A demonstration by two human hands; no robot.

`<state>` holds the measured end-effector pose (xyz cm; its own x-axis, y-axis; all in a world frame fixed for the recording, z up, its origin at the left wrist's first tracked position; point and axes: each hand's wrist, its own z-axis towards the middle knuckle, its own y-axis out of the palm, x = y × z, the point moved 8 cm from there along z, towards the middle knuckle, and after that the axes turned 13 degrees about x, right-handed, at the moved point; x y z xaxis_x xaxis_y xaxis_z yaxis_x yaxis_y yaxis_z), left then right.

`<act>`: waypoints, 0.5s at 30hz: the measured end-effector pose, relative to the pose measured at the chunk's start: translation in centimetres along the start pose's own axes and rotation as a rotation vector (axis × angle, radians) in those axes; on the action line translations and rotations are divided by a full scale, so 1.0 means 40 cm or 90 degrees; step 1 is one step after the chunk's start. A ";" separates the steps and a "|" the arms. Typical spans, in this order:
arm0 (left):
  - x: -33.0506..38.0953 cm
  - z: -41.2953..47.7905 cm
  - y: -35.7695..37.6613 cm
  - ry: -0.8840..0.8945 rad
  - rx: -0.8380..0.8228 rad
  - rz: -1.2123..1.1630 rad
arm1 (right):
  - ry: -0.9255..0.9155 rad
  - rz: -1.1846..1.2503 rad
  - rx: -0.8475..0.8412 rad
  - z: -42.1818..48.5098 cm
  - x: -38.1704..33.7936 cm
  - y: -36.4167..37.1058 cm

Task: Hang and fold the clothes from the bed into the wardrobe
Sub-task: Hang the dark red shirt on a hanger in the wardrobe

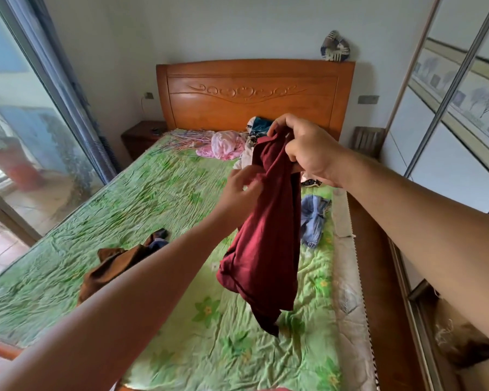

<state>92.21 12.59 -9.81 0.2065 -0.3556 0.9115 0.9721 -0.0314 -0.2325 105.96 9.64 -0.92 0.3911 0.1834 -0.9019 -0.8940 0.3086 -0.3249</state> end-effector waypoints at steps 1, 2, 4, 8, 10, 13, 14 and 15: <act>-0.003 0.014 -0.010 -0.004 0.023 -0.011 | -0.042 -0.064 0.001 -0.002 -0.011 -0.006; -0.012 0.026 -0.012 -0.018 0.027 -0.013 | -0.067 -0.109 0.006 -0.003 -0.017 -0.013; -0.031 0.037 0.007 -0.040 -0.018 0.006 | -0.072 -0.135 0.016 -0.007 -0.023 -0.022; -0.018 0.018 0.053 0.045 -0.118 0.082 | -0.110 -0.156 0.024 -0.015 -0.037 -0.025; -0.011 -0.001 0.077 0.078 -0.161 0.094 | -0.189 -0.251 0.065 -0.016 -0.054 -0.038; -0.026 -0.034 0.111 0.059 -0.223 0.093 | -0.223 -0.310 0.115 -0.016 -0.049 -0.062; -0.035 -0.044 0.119 0.038 -0.233 0.075 | -0.217 -0.318 0.129 -0.015 -0.039 -0.072; -0.045 -0.050 0.123 0.013 -0.233 0.054 | -0.212 -0.334 0.143 -0.016 -0.031 -0.084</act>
<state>96.40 11.19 -13.28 0.2787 -0.3904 0.8775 0.8464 -0.3318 -0.4165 108.32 7.80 1.10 0.8415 0.2234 -0.4920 -0.5129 0.6166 -0.5972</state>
